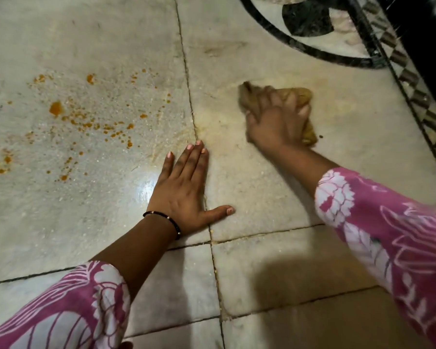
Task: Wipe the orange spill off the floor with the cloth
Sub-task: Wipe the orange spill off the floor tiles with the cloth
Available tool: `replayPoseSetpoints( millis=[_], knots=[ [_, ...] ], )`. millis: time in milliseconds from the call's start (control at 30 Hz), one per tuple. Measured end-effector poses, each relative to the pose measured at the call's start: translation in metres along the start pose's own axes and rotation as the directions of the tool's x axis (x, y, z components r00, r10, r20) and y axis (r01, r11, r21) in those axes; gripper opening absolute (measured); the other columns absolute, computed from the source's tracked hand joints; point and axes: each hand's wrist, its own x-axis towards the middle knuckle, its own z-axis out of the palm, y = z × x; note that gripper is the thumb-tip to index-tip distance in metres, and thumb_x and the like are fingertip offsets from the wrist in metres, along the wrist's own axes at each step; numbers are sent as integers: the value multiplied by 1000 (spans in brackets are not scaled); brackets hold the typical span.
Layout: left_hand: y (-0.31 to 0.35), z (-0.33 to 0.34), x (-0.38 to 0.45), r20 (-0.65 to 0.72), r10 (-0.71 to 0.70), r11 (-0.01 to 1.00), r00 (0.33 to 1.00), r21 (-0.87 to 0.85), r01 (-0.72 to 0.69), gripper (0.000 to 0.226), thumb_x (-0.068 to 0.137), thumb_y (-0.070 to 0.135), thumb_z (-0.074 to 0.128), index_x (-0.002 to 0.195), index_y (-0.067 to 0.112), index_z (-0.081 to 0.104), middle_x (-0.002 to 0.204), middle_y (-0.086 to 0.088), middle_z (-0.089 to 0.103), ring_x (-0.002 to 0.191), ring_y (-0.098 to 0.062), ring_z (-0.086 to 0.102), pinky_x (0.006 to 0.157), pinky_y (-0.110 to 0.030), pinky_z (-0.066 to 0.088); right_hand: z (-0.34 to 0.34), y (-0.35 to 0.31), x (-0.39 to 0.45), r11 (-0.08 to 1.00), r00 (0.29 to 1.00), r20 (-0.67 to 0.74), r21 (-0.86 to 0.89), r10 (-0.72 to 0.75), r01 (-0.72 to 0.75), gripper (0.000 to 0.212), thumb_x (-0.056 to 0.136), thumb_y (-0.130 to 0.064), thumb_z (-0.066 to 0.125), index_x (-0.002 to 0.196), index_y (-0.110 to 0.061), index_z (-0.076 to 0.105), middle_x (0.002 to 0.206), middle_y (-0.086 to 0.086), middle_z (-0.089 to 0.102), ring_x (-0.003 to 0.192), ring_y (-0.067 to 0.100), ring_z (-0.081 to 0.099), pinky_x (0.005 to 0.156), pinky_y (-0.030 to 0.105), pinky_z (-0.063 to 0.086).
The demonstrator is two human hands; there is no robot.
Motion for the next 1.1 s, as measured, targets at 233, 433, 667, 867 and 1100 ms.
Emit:
replayPoseSetpoints(
  millis=[233,433,667,867,1100],
  knots=[
    [-2,4,1,-16,16,1000,1000,-7,-16,115,71,90,20,151,9,4,160,-8,1,147,-21,-1,117,-42,-8,-9,65,-103,957,959,14,-52,-284,284,64,81,-49,38,143,-37,30,149,-4,37,113,33,40,88,46,30],
    [-3,3,2,-19,11,999,1000,-35,-12,116,69,91,22,151,10,5,160,-6,2,147,-19,-1,118,-42,-6,-15,60,-60,995,993,-68,14,101,-101,52,84,-43,49,134,-31,43,133,10,35,116,32,34,92,50,29],
    [-3,2,2,-20,10,1000,1000,-23,-10,117,69,91,24,151,11,4,160,-6,1,147,-19,0,117,-41,-8,-49,28,-70,849,974,222,524,-53,-73,78,74,-67,59,138,-29,36,133,3,30,122,21,38,102,44,36],
    [-4,4,1,-29,7,1000,1000,-16,-8,117,69,92,22,151,11,4,160,-5,0,147,-18,-1,118,-43,-5,-72,81,-55,787,914,407,565,-3,-248,43,71,-6,78,112,-13,65,99,5,69,92,23,65,89,42,52],
    [-4,3,1,-25,4,1000,1000,-10,-4,117,68,92,21,151,12,2,160,-4,-2,147,-18,-2,118,-43,-5,-141,87,-96,754,611,538,638,-581,156,25,68,-31,77,89,-41,67,93,-18,66,91,-1,61,79,14,46]
  ],
)
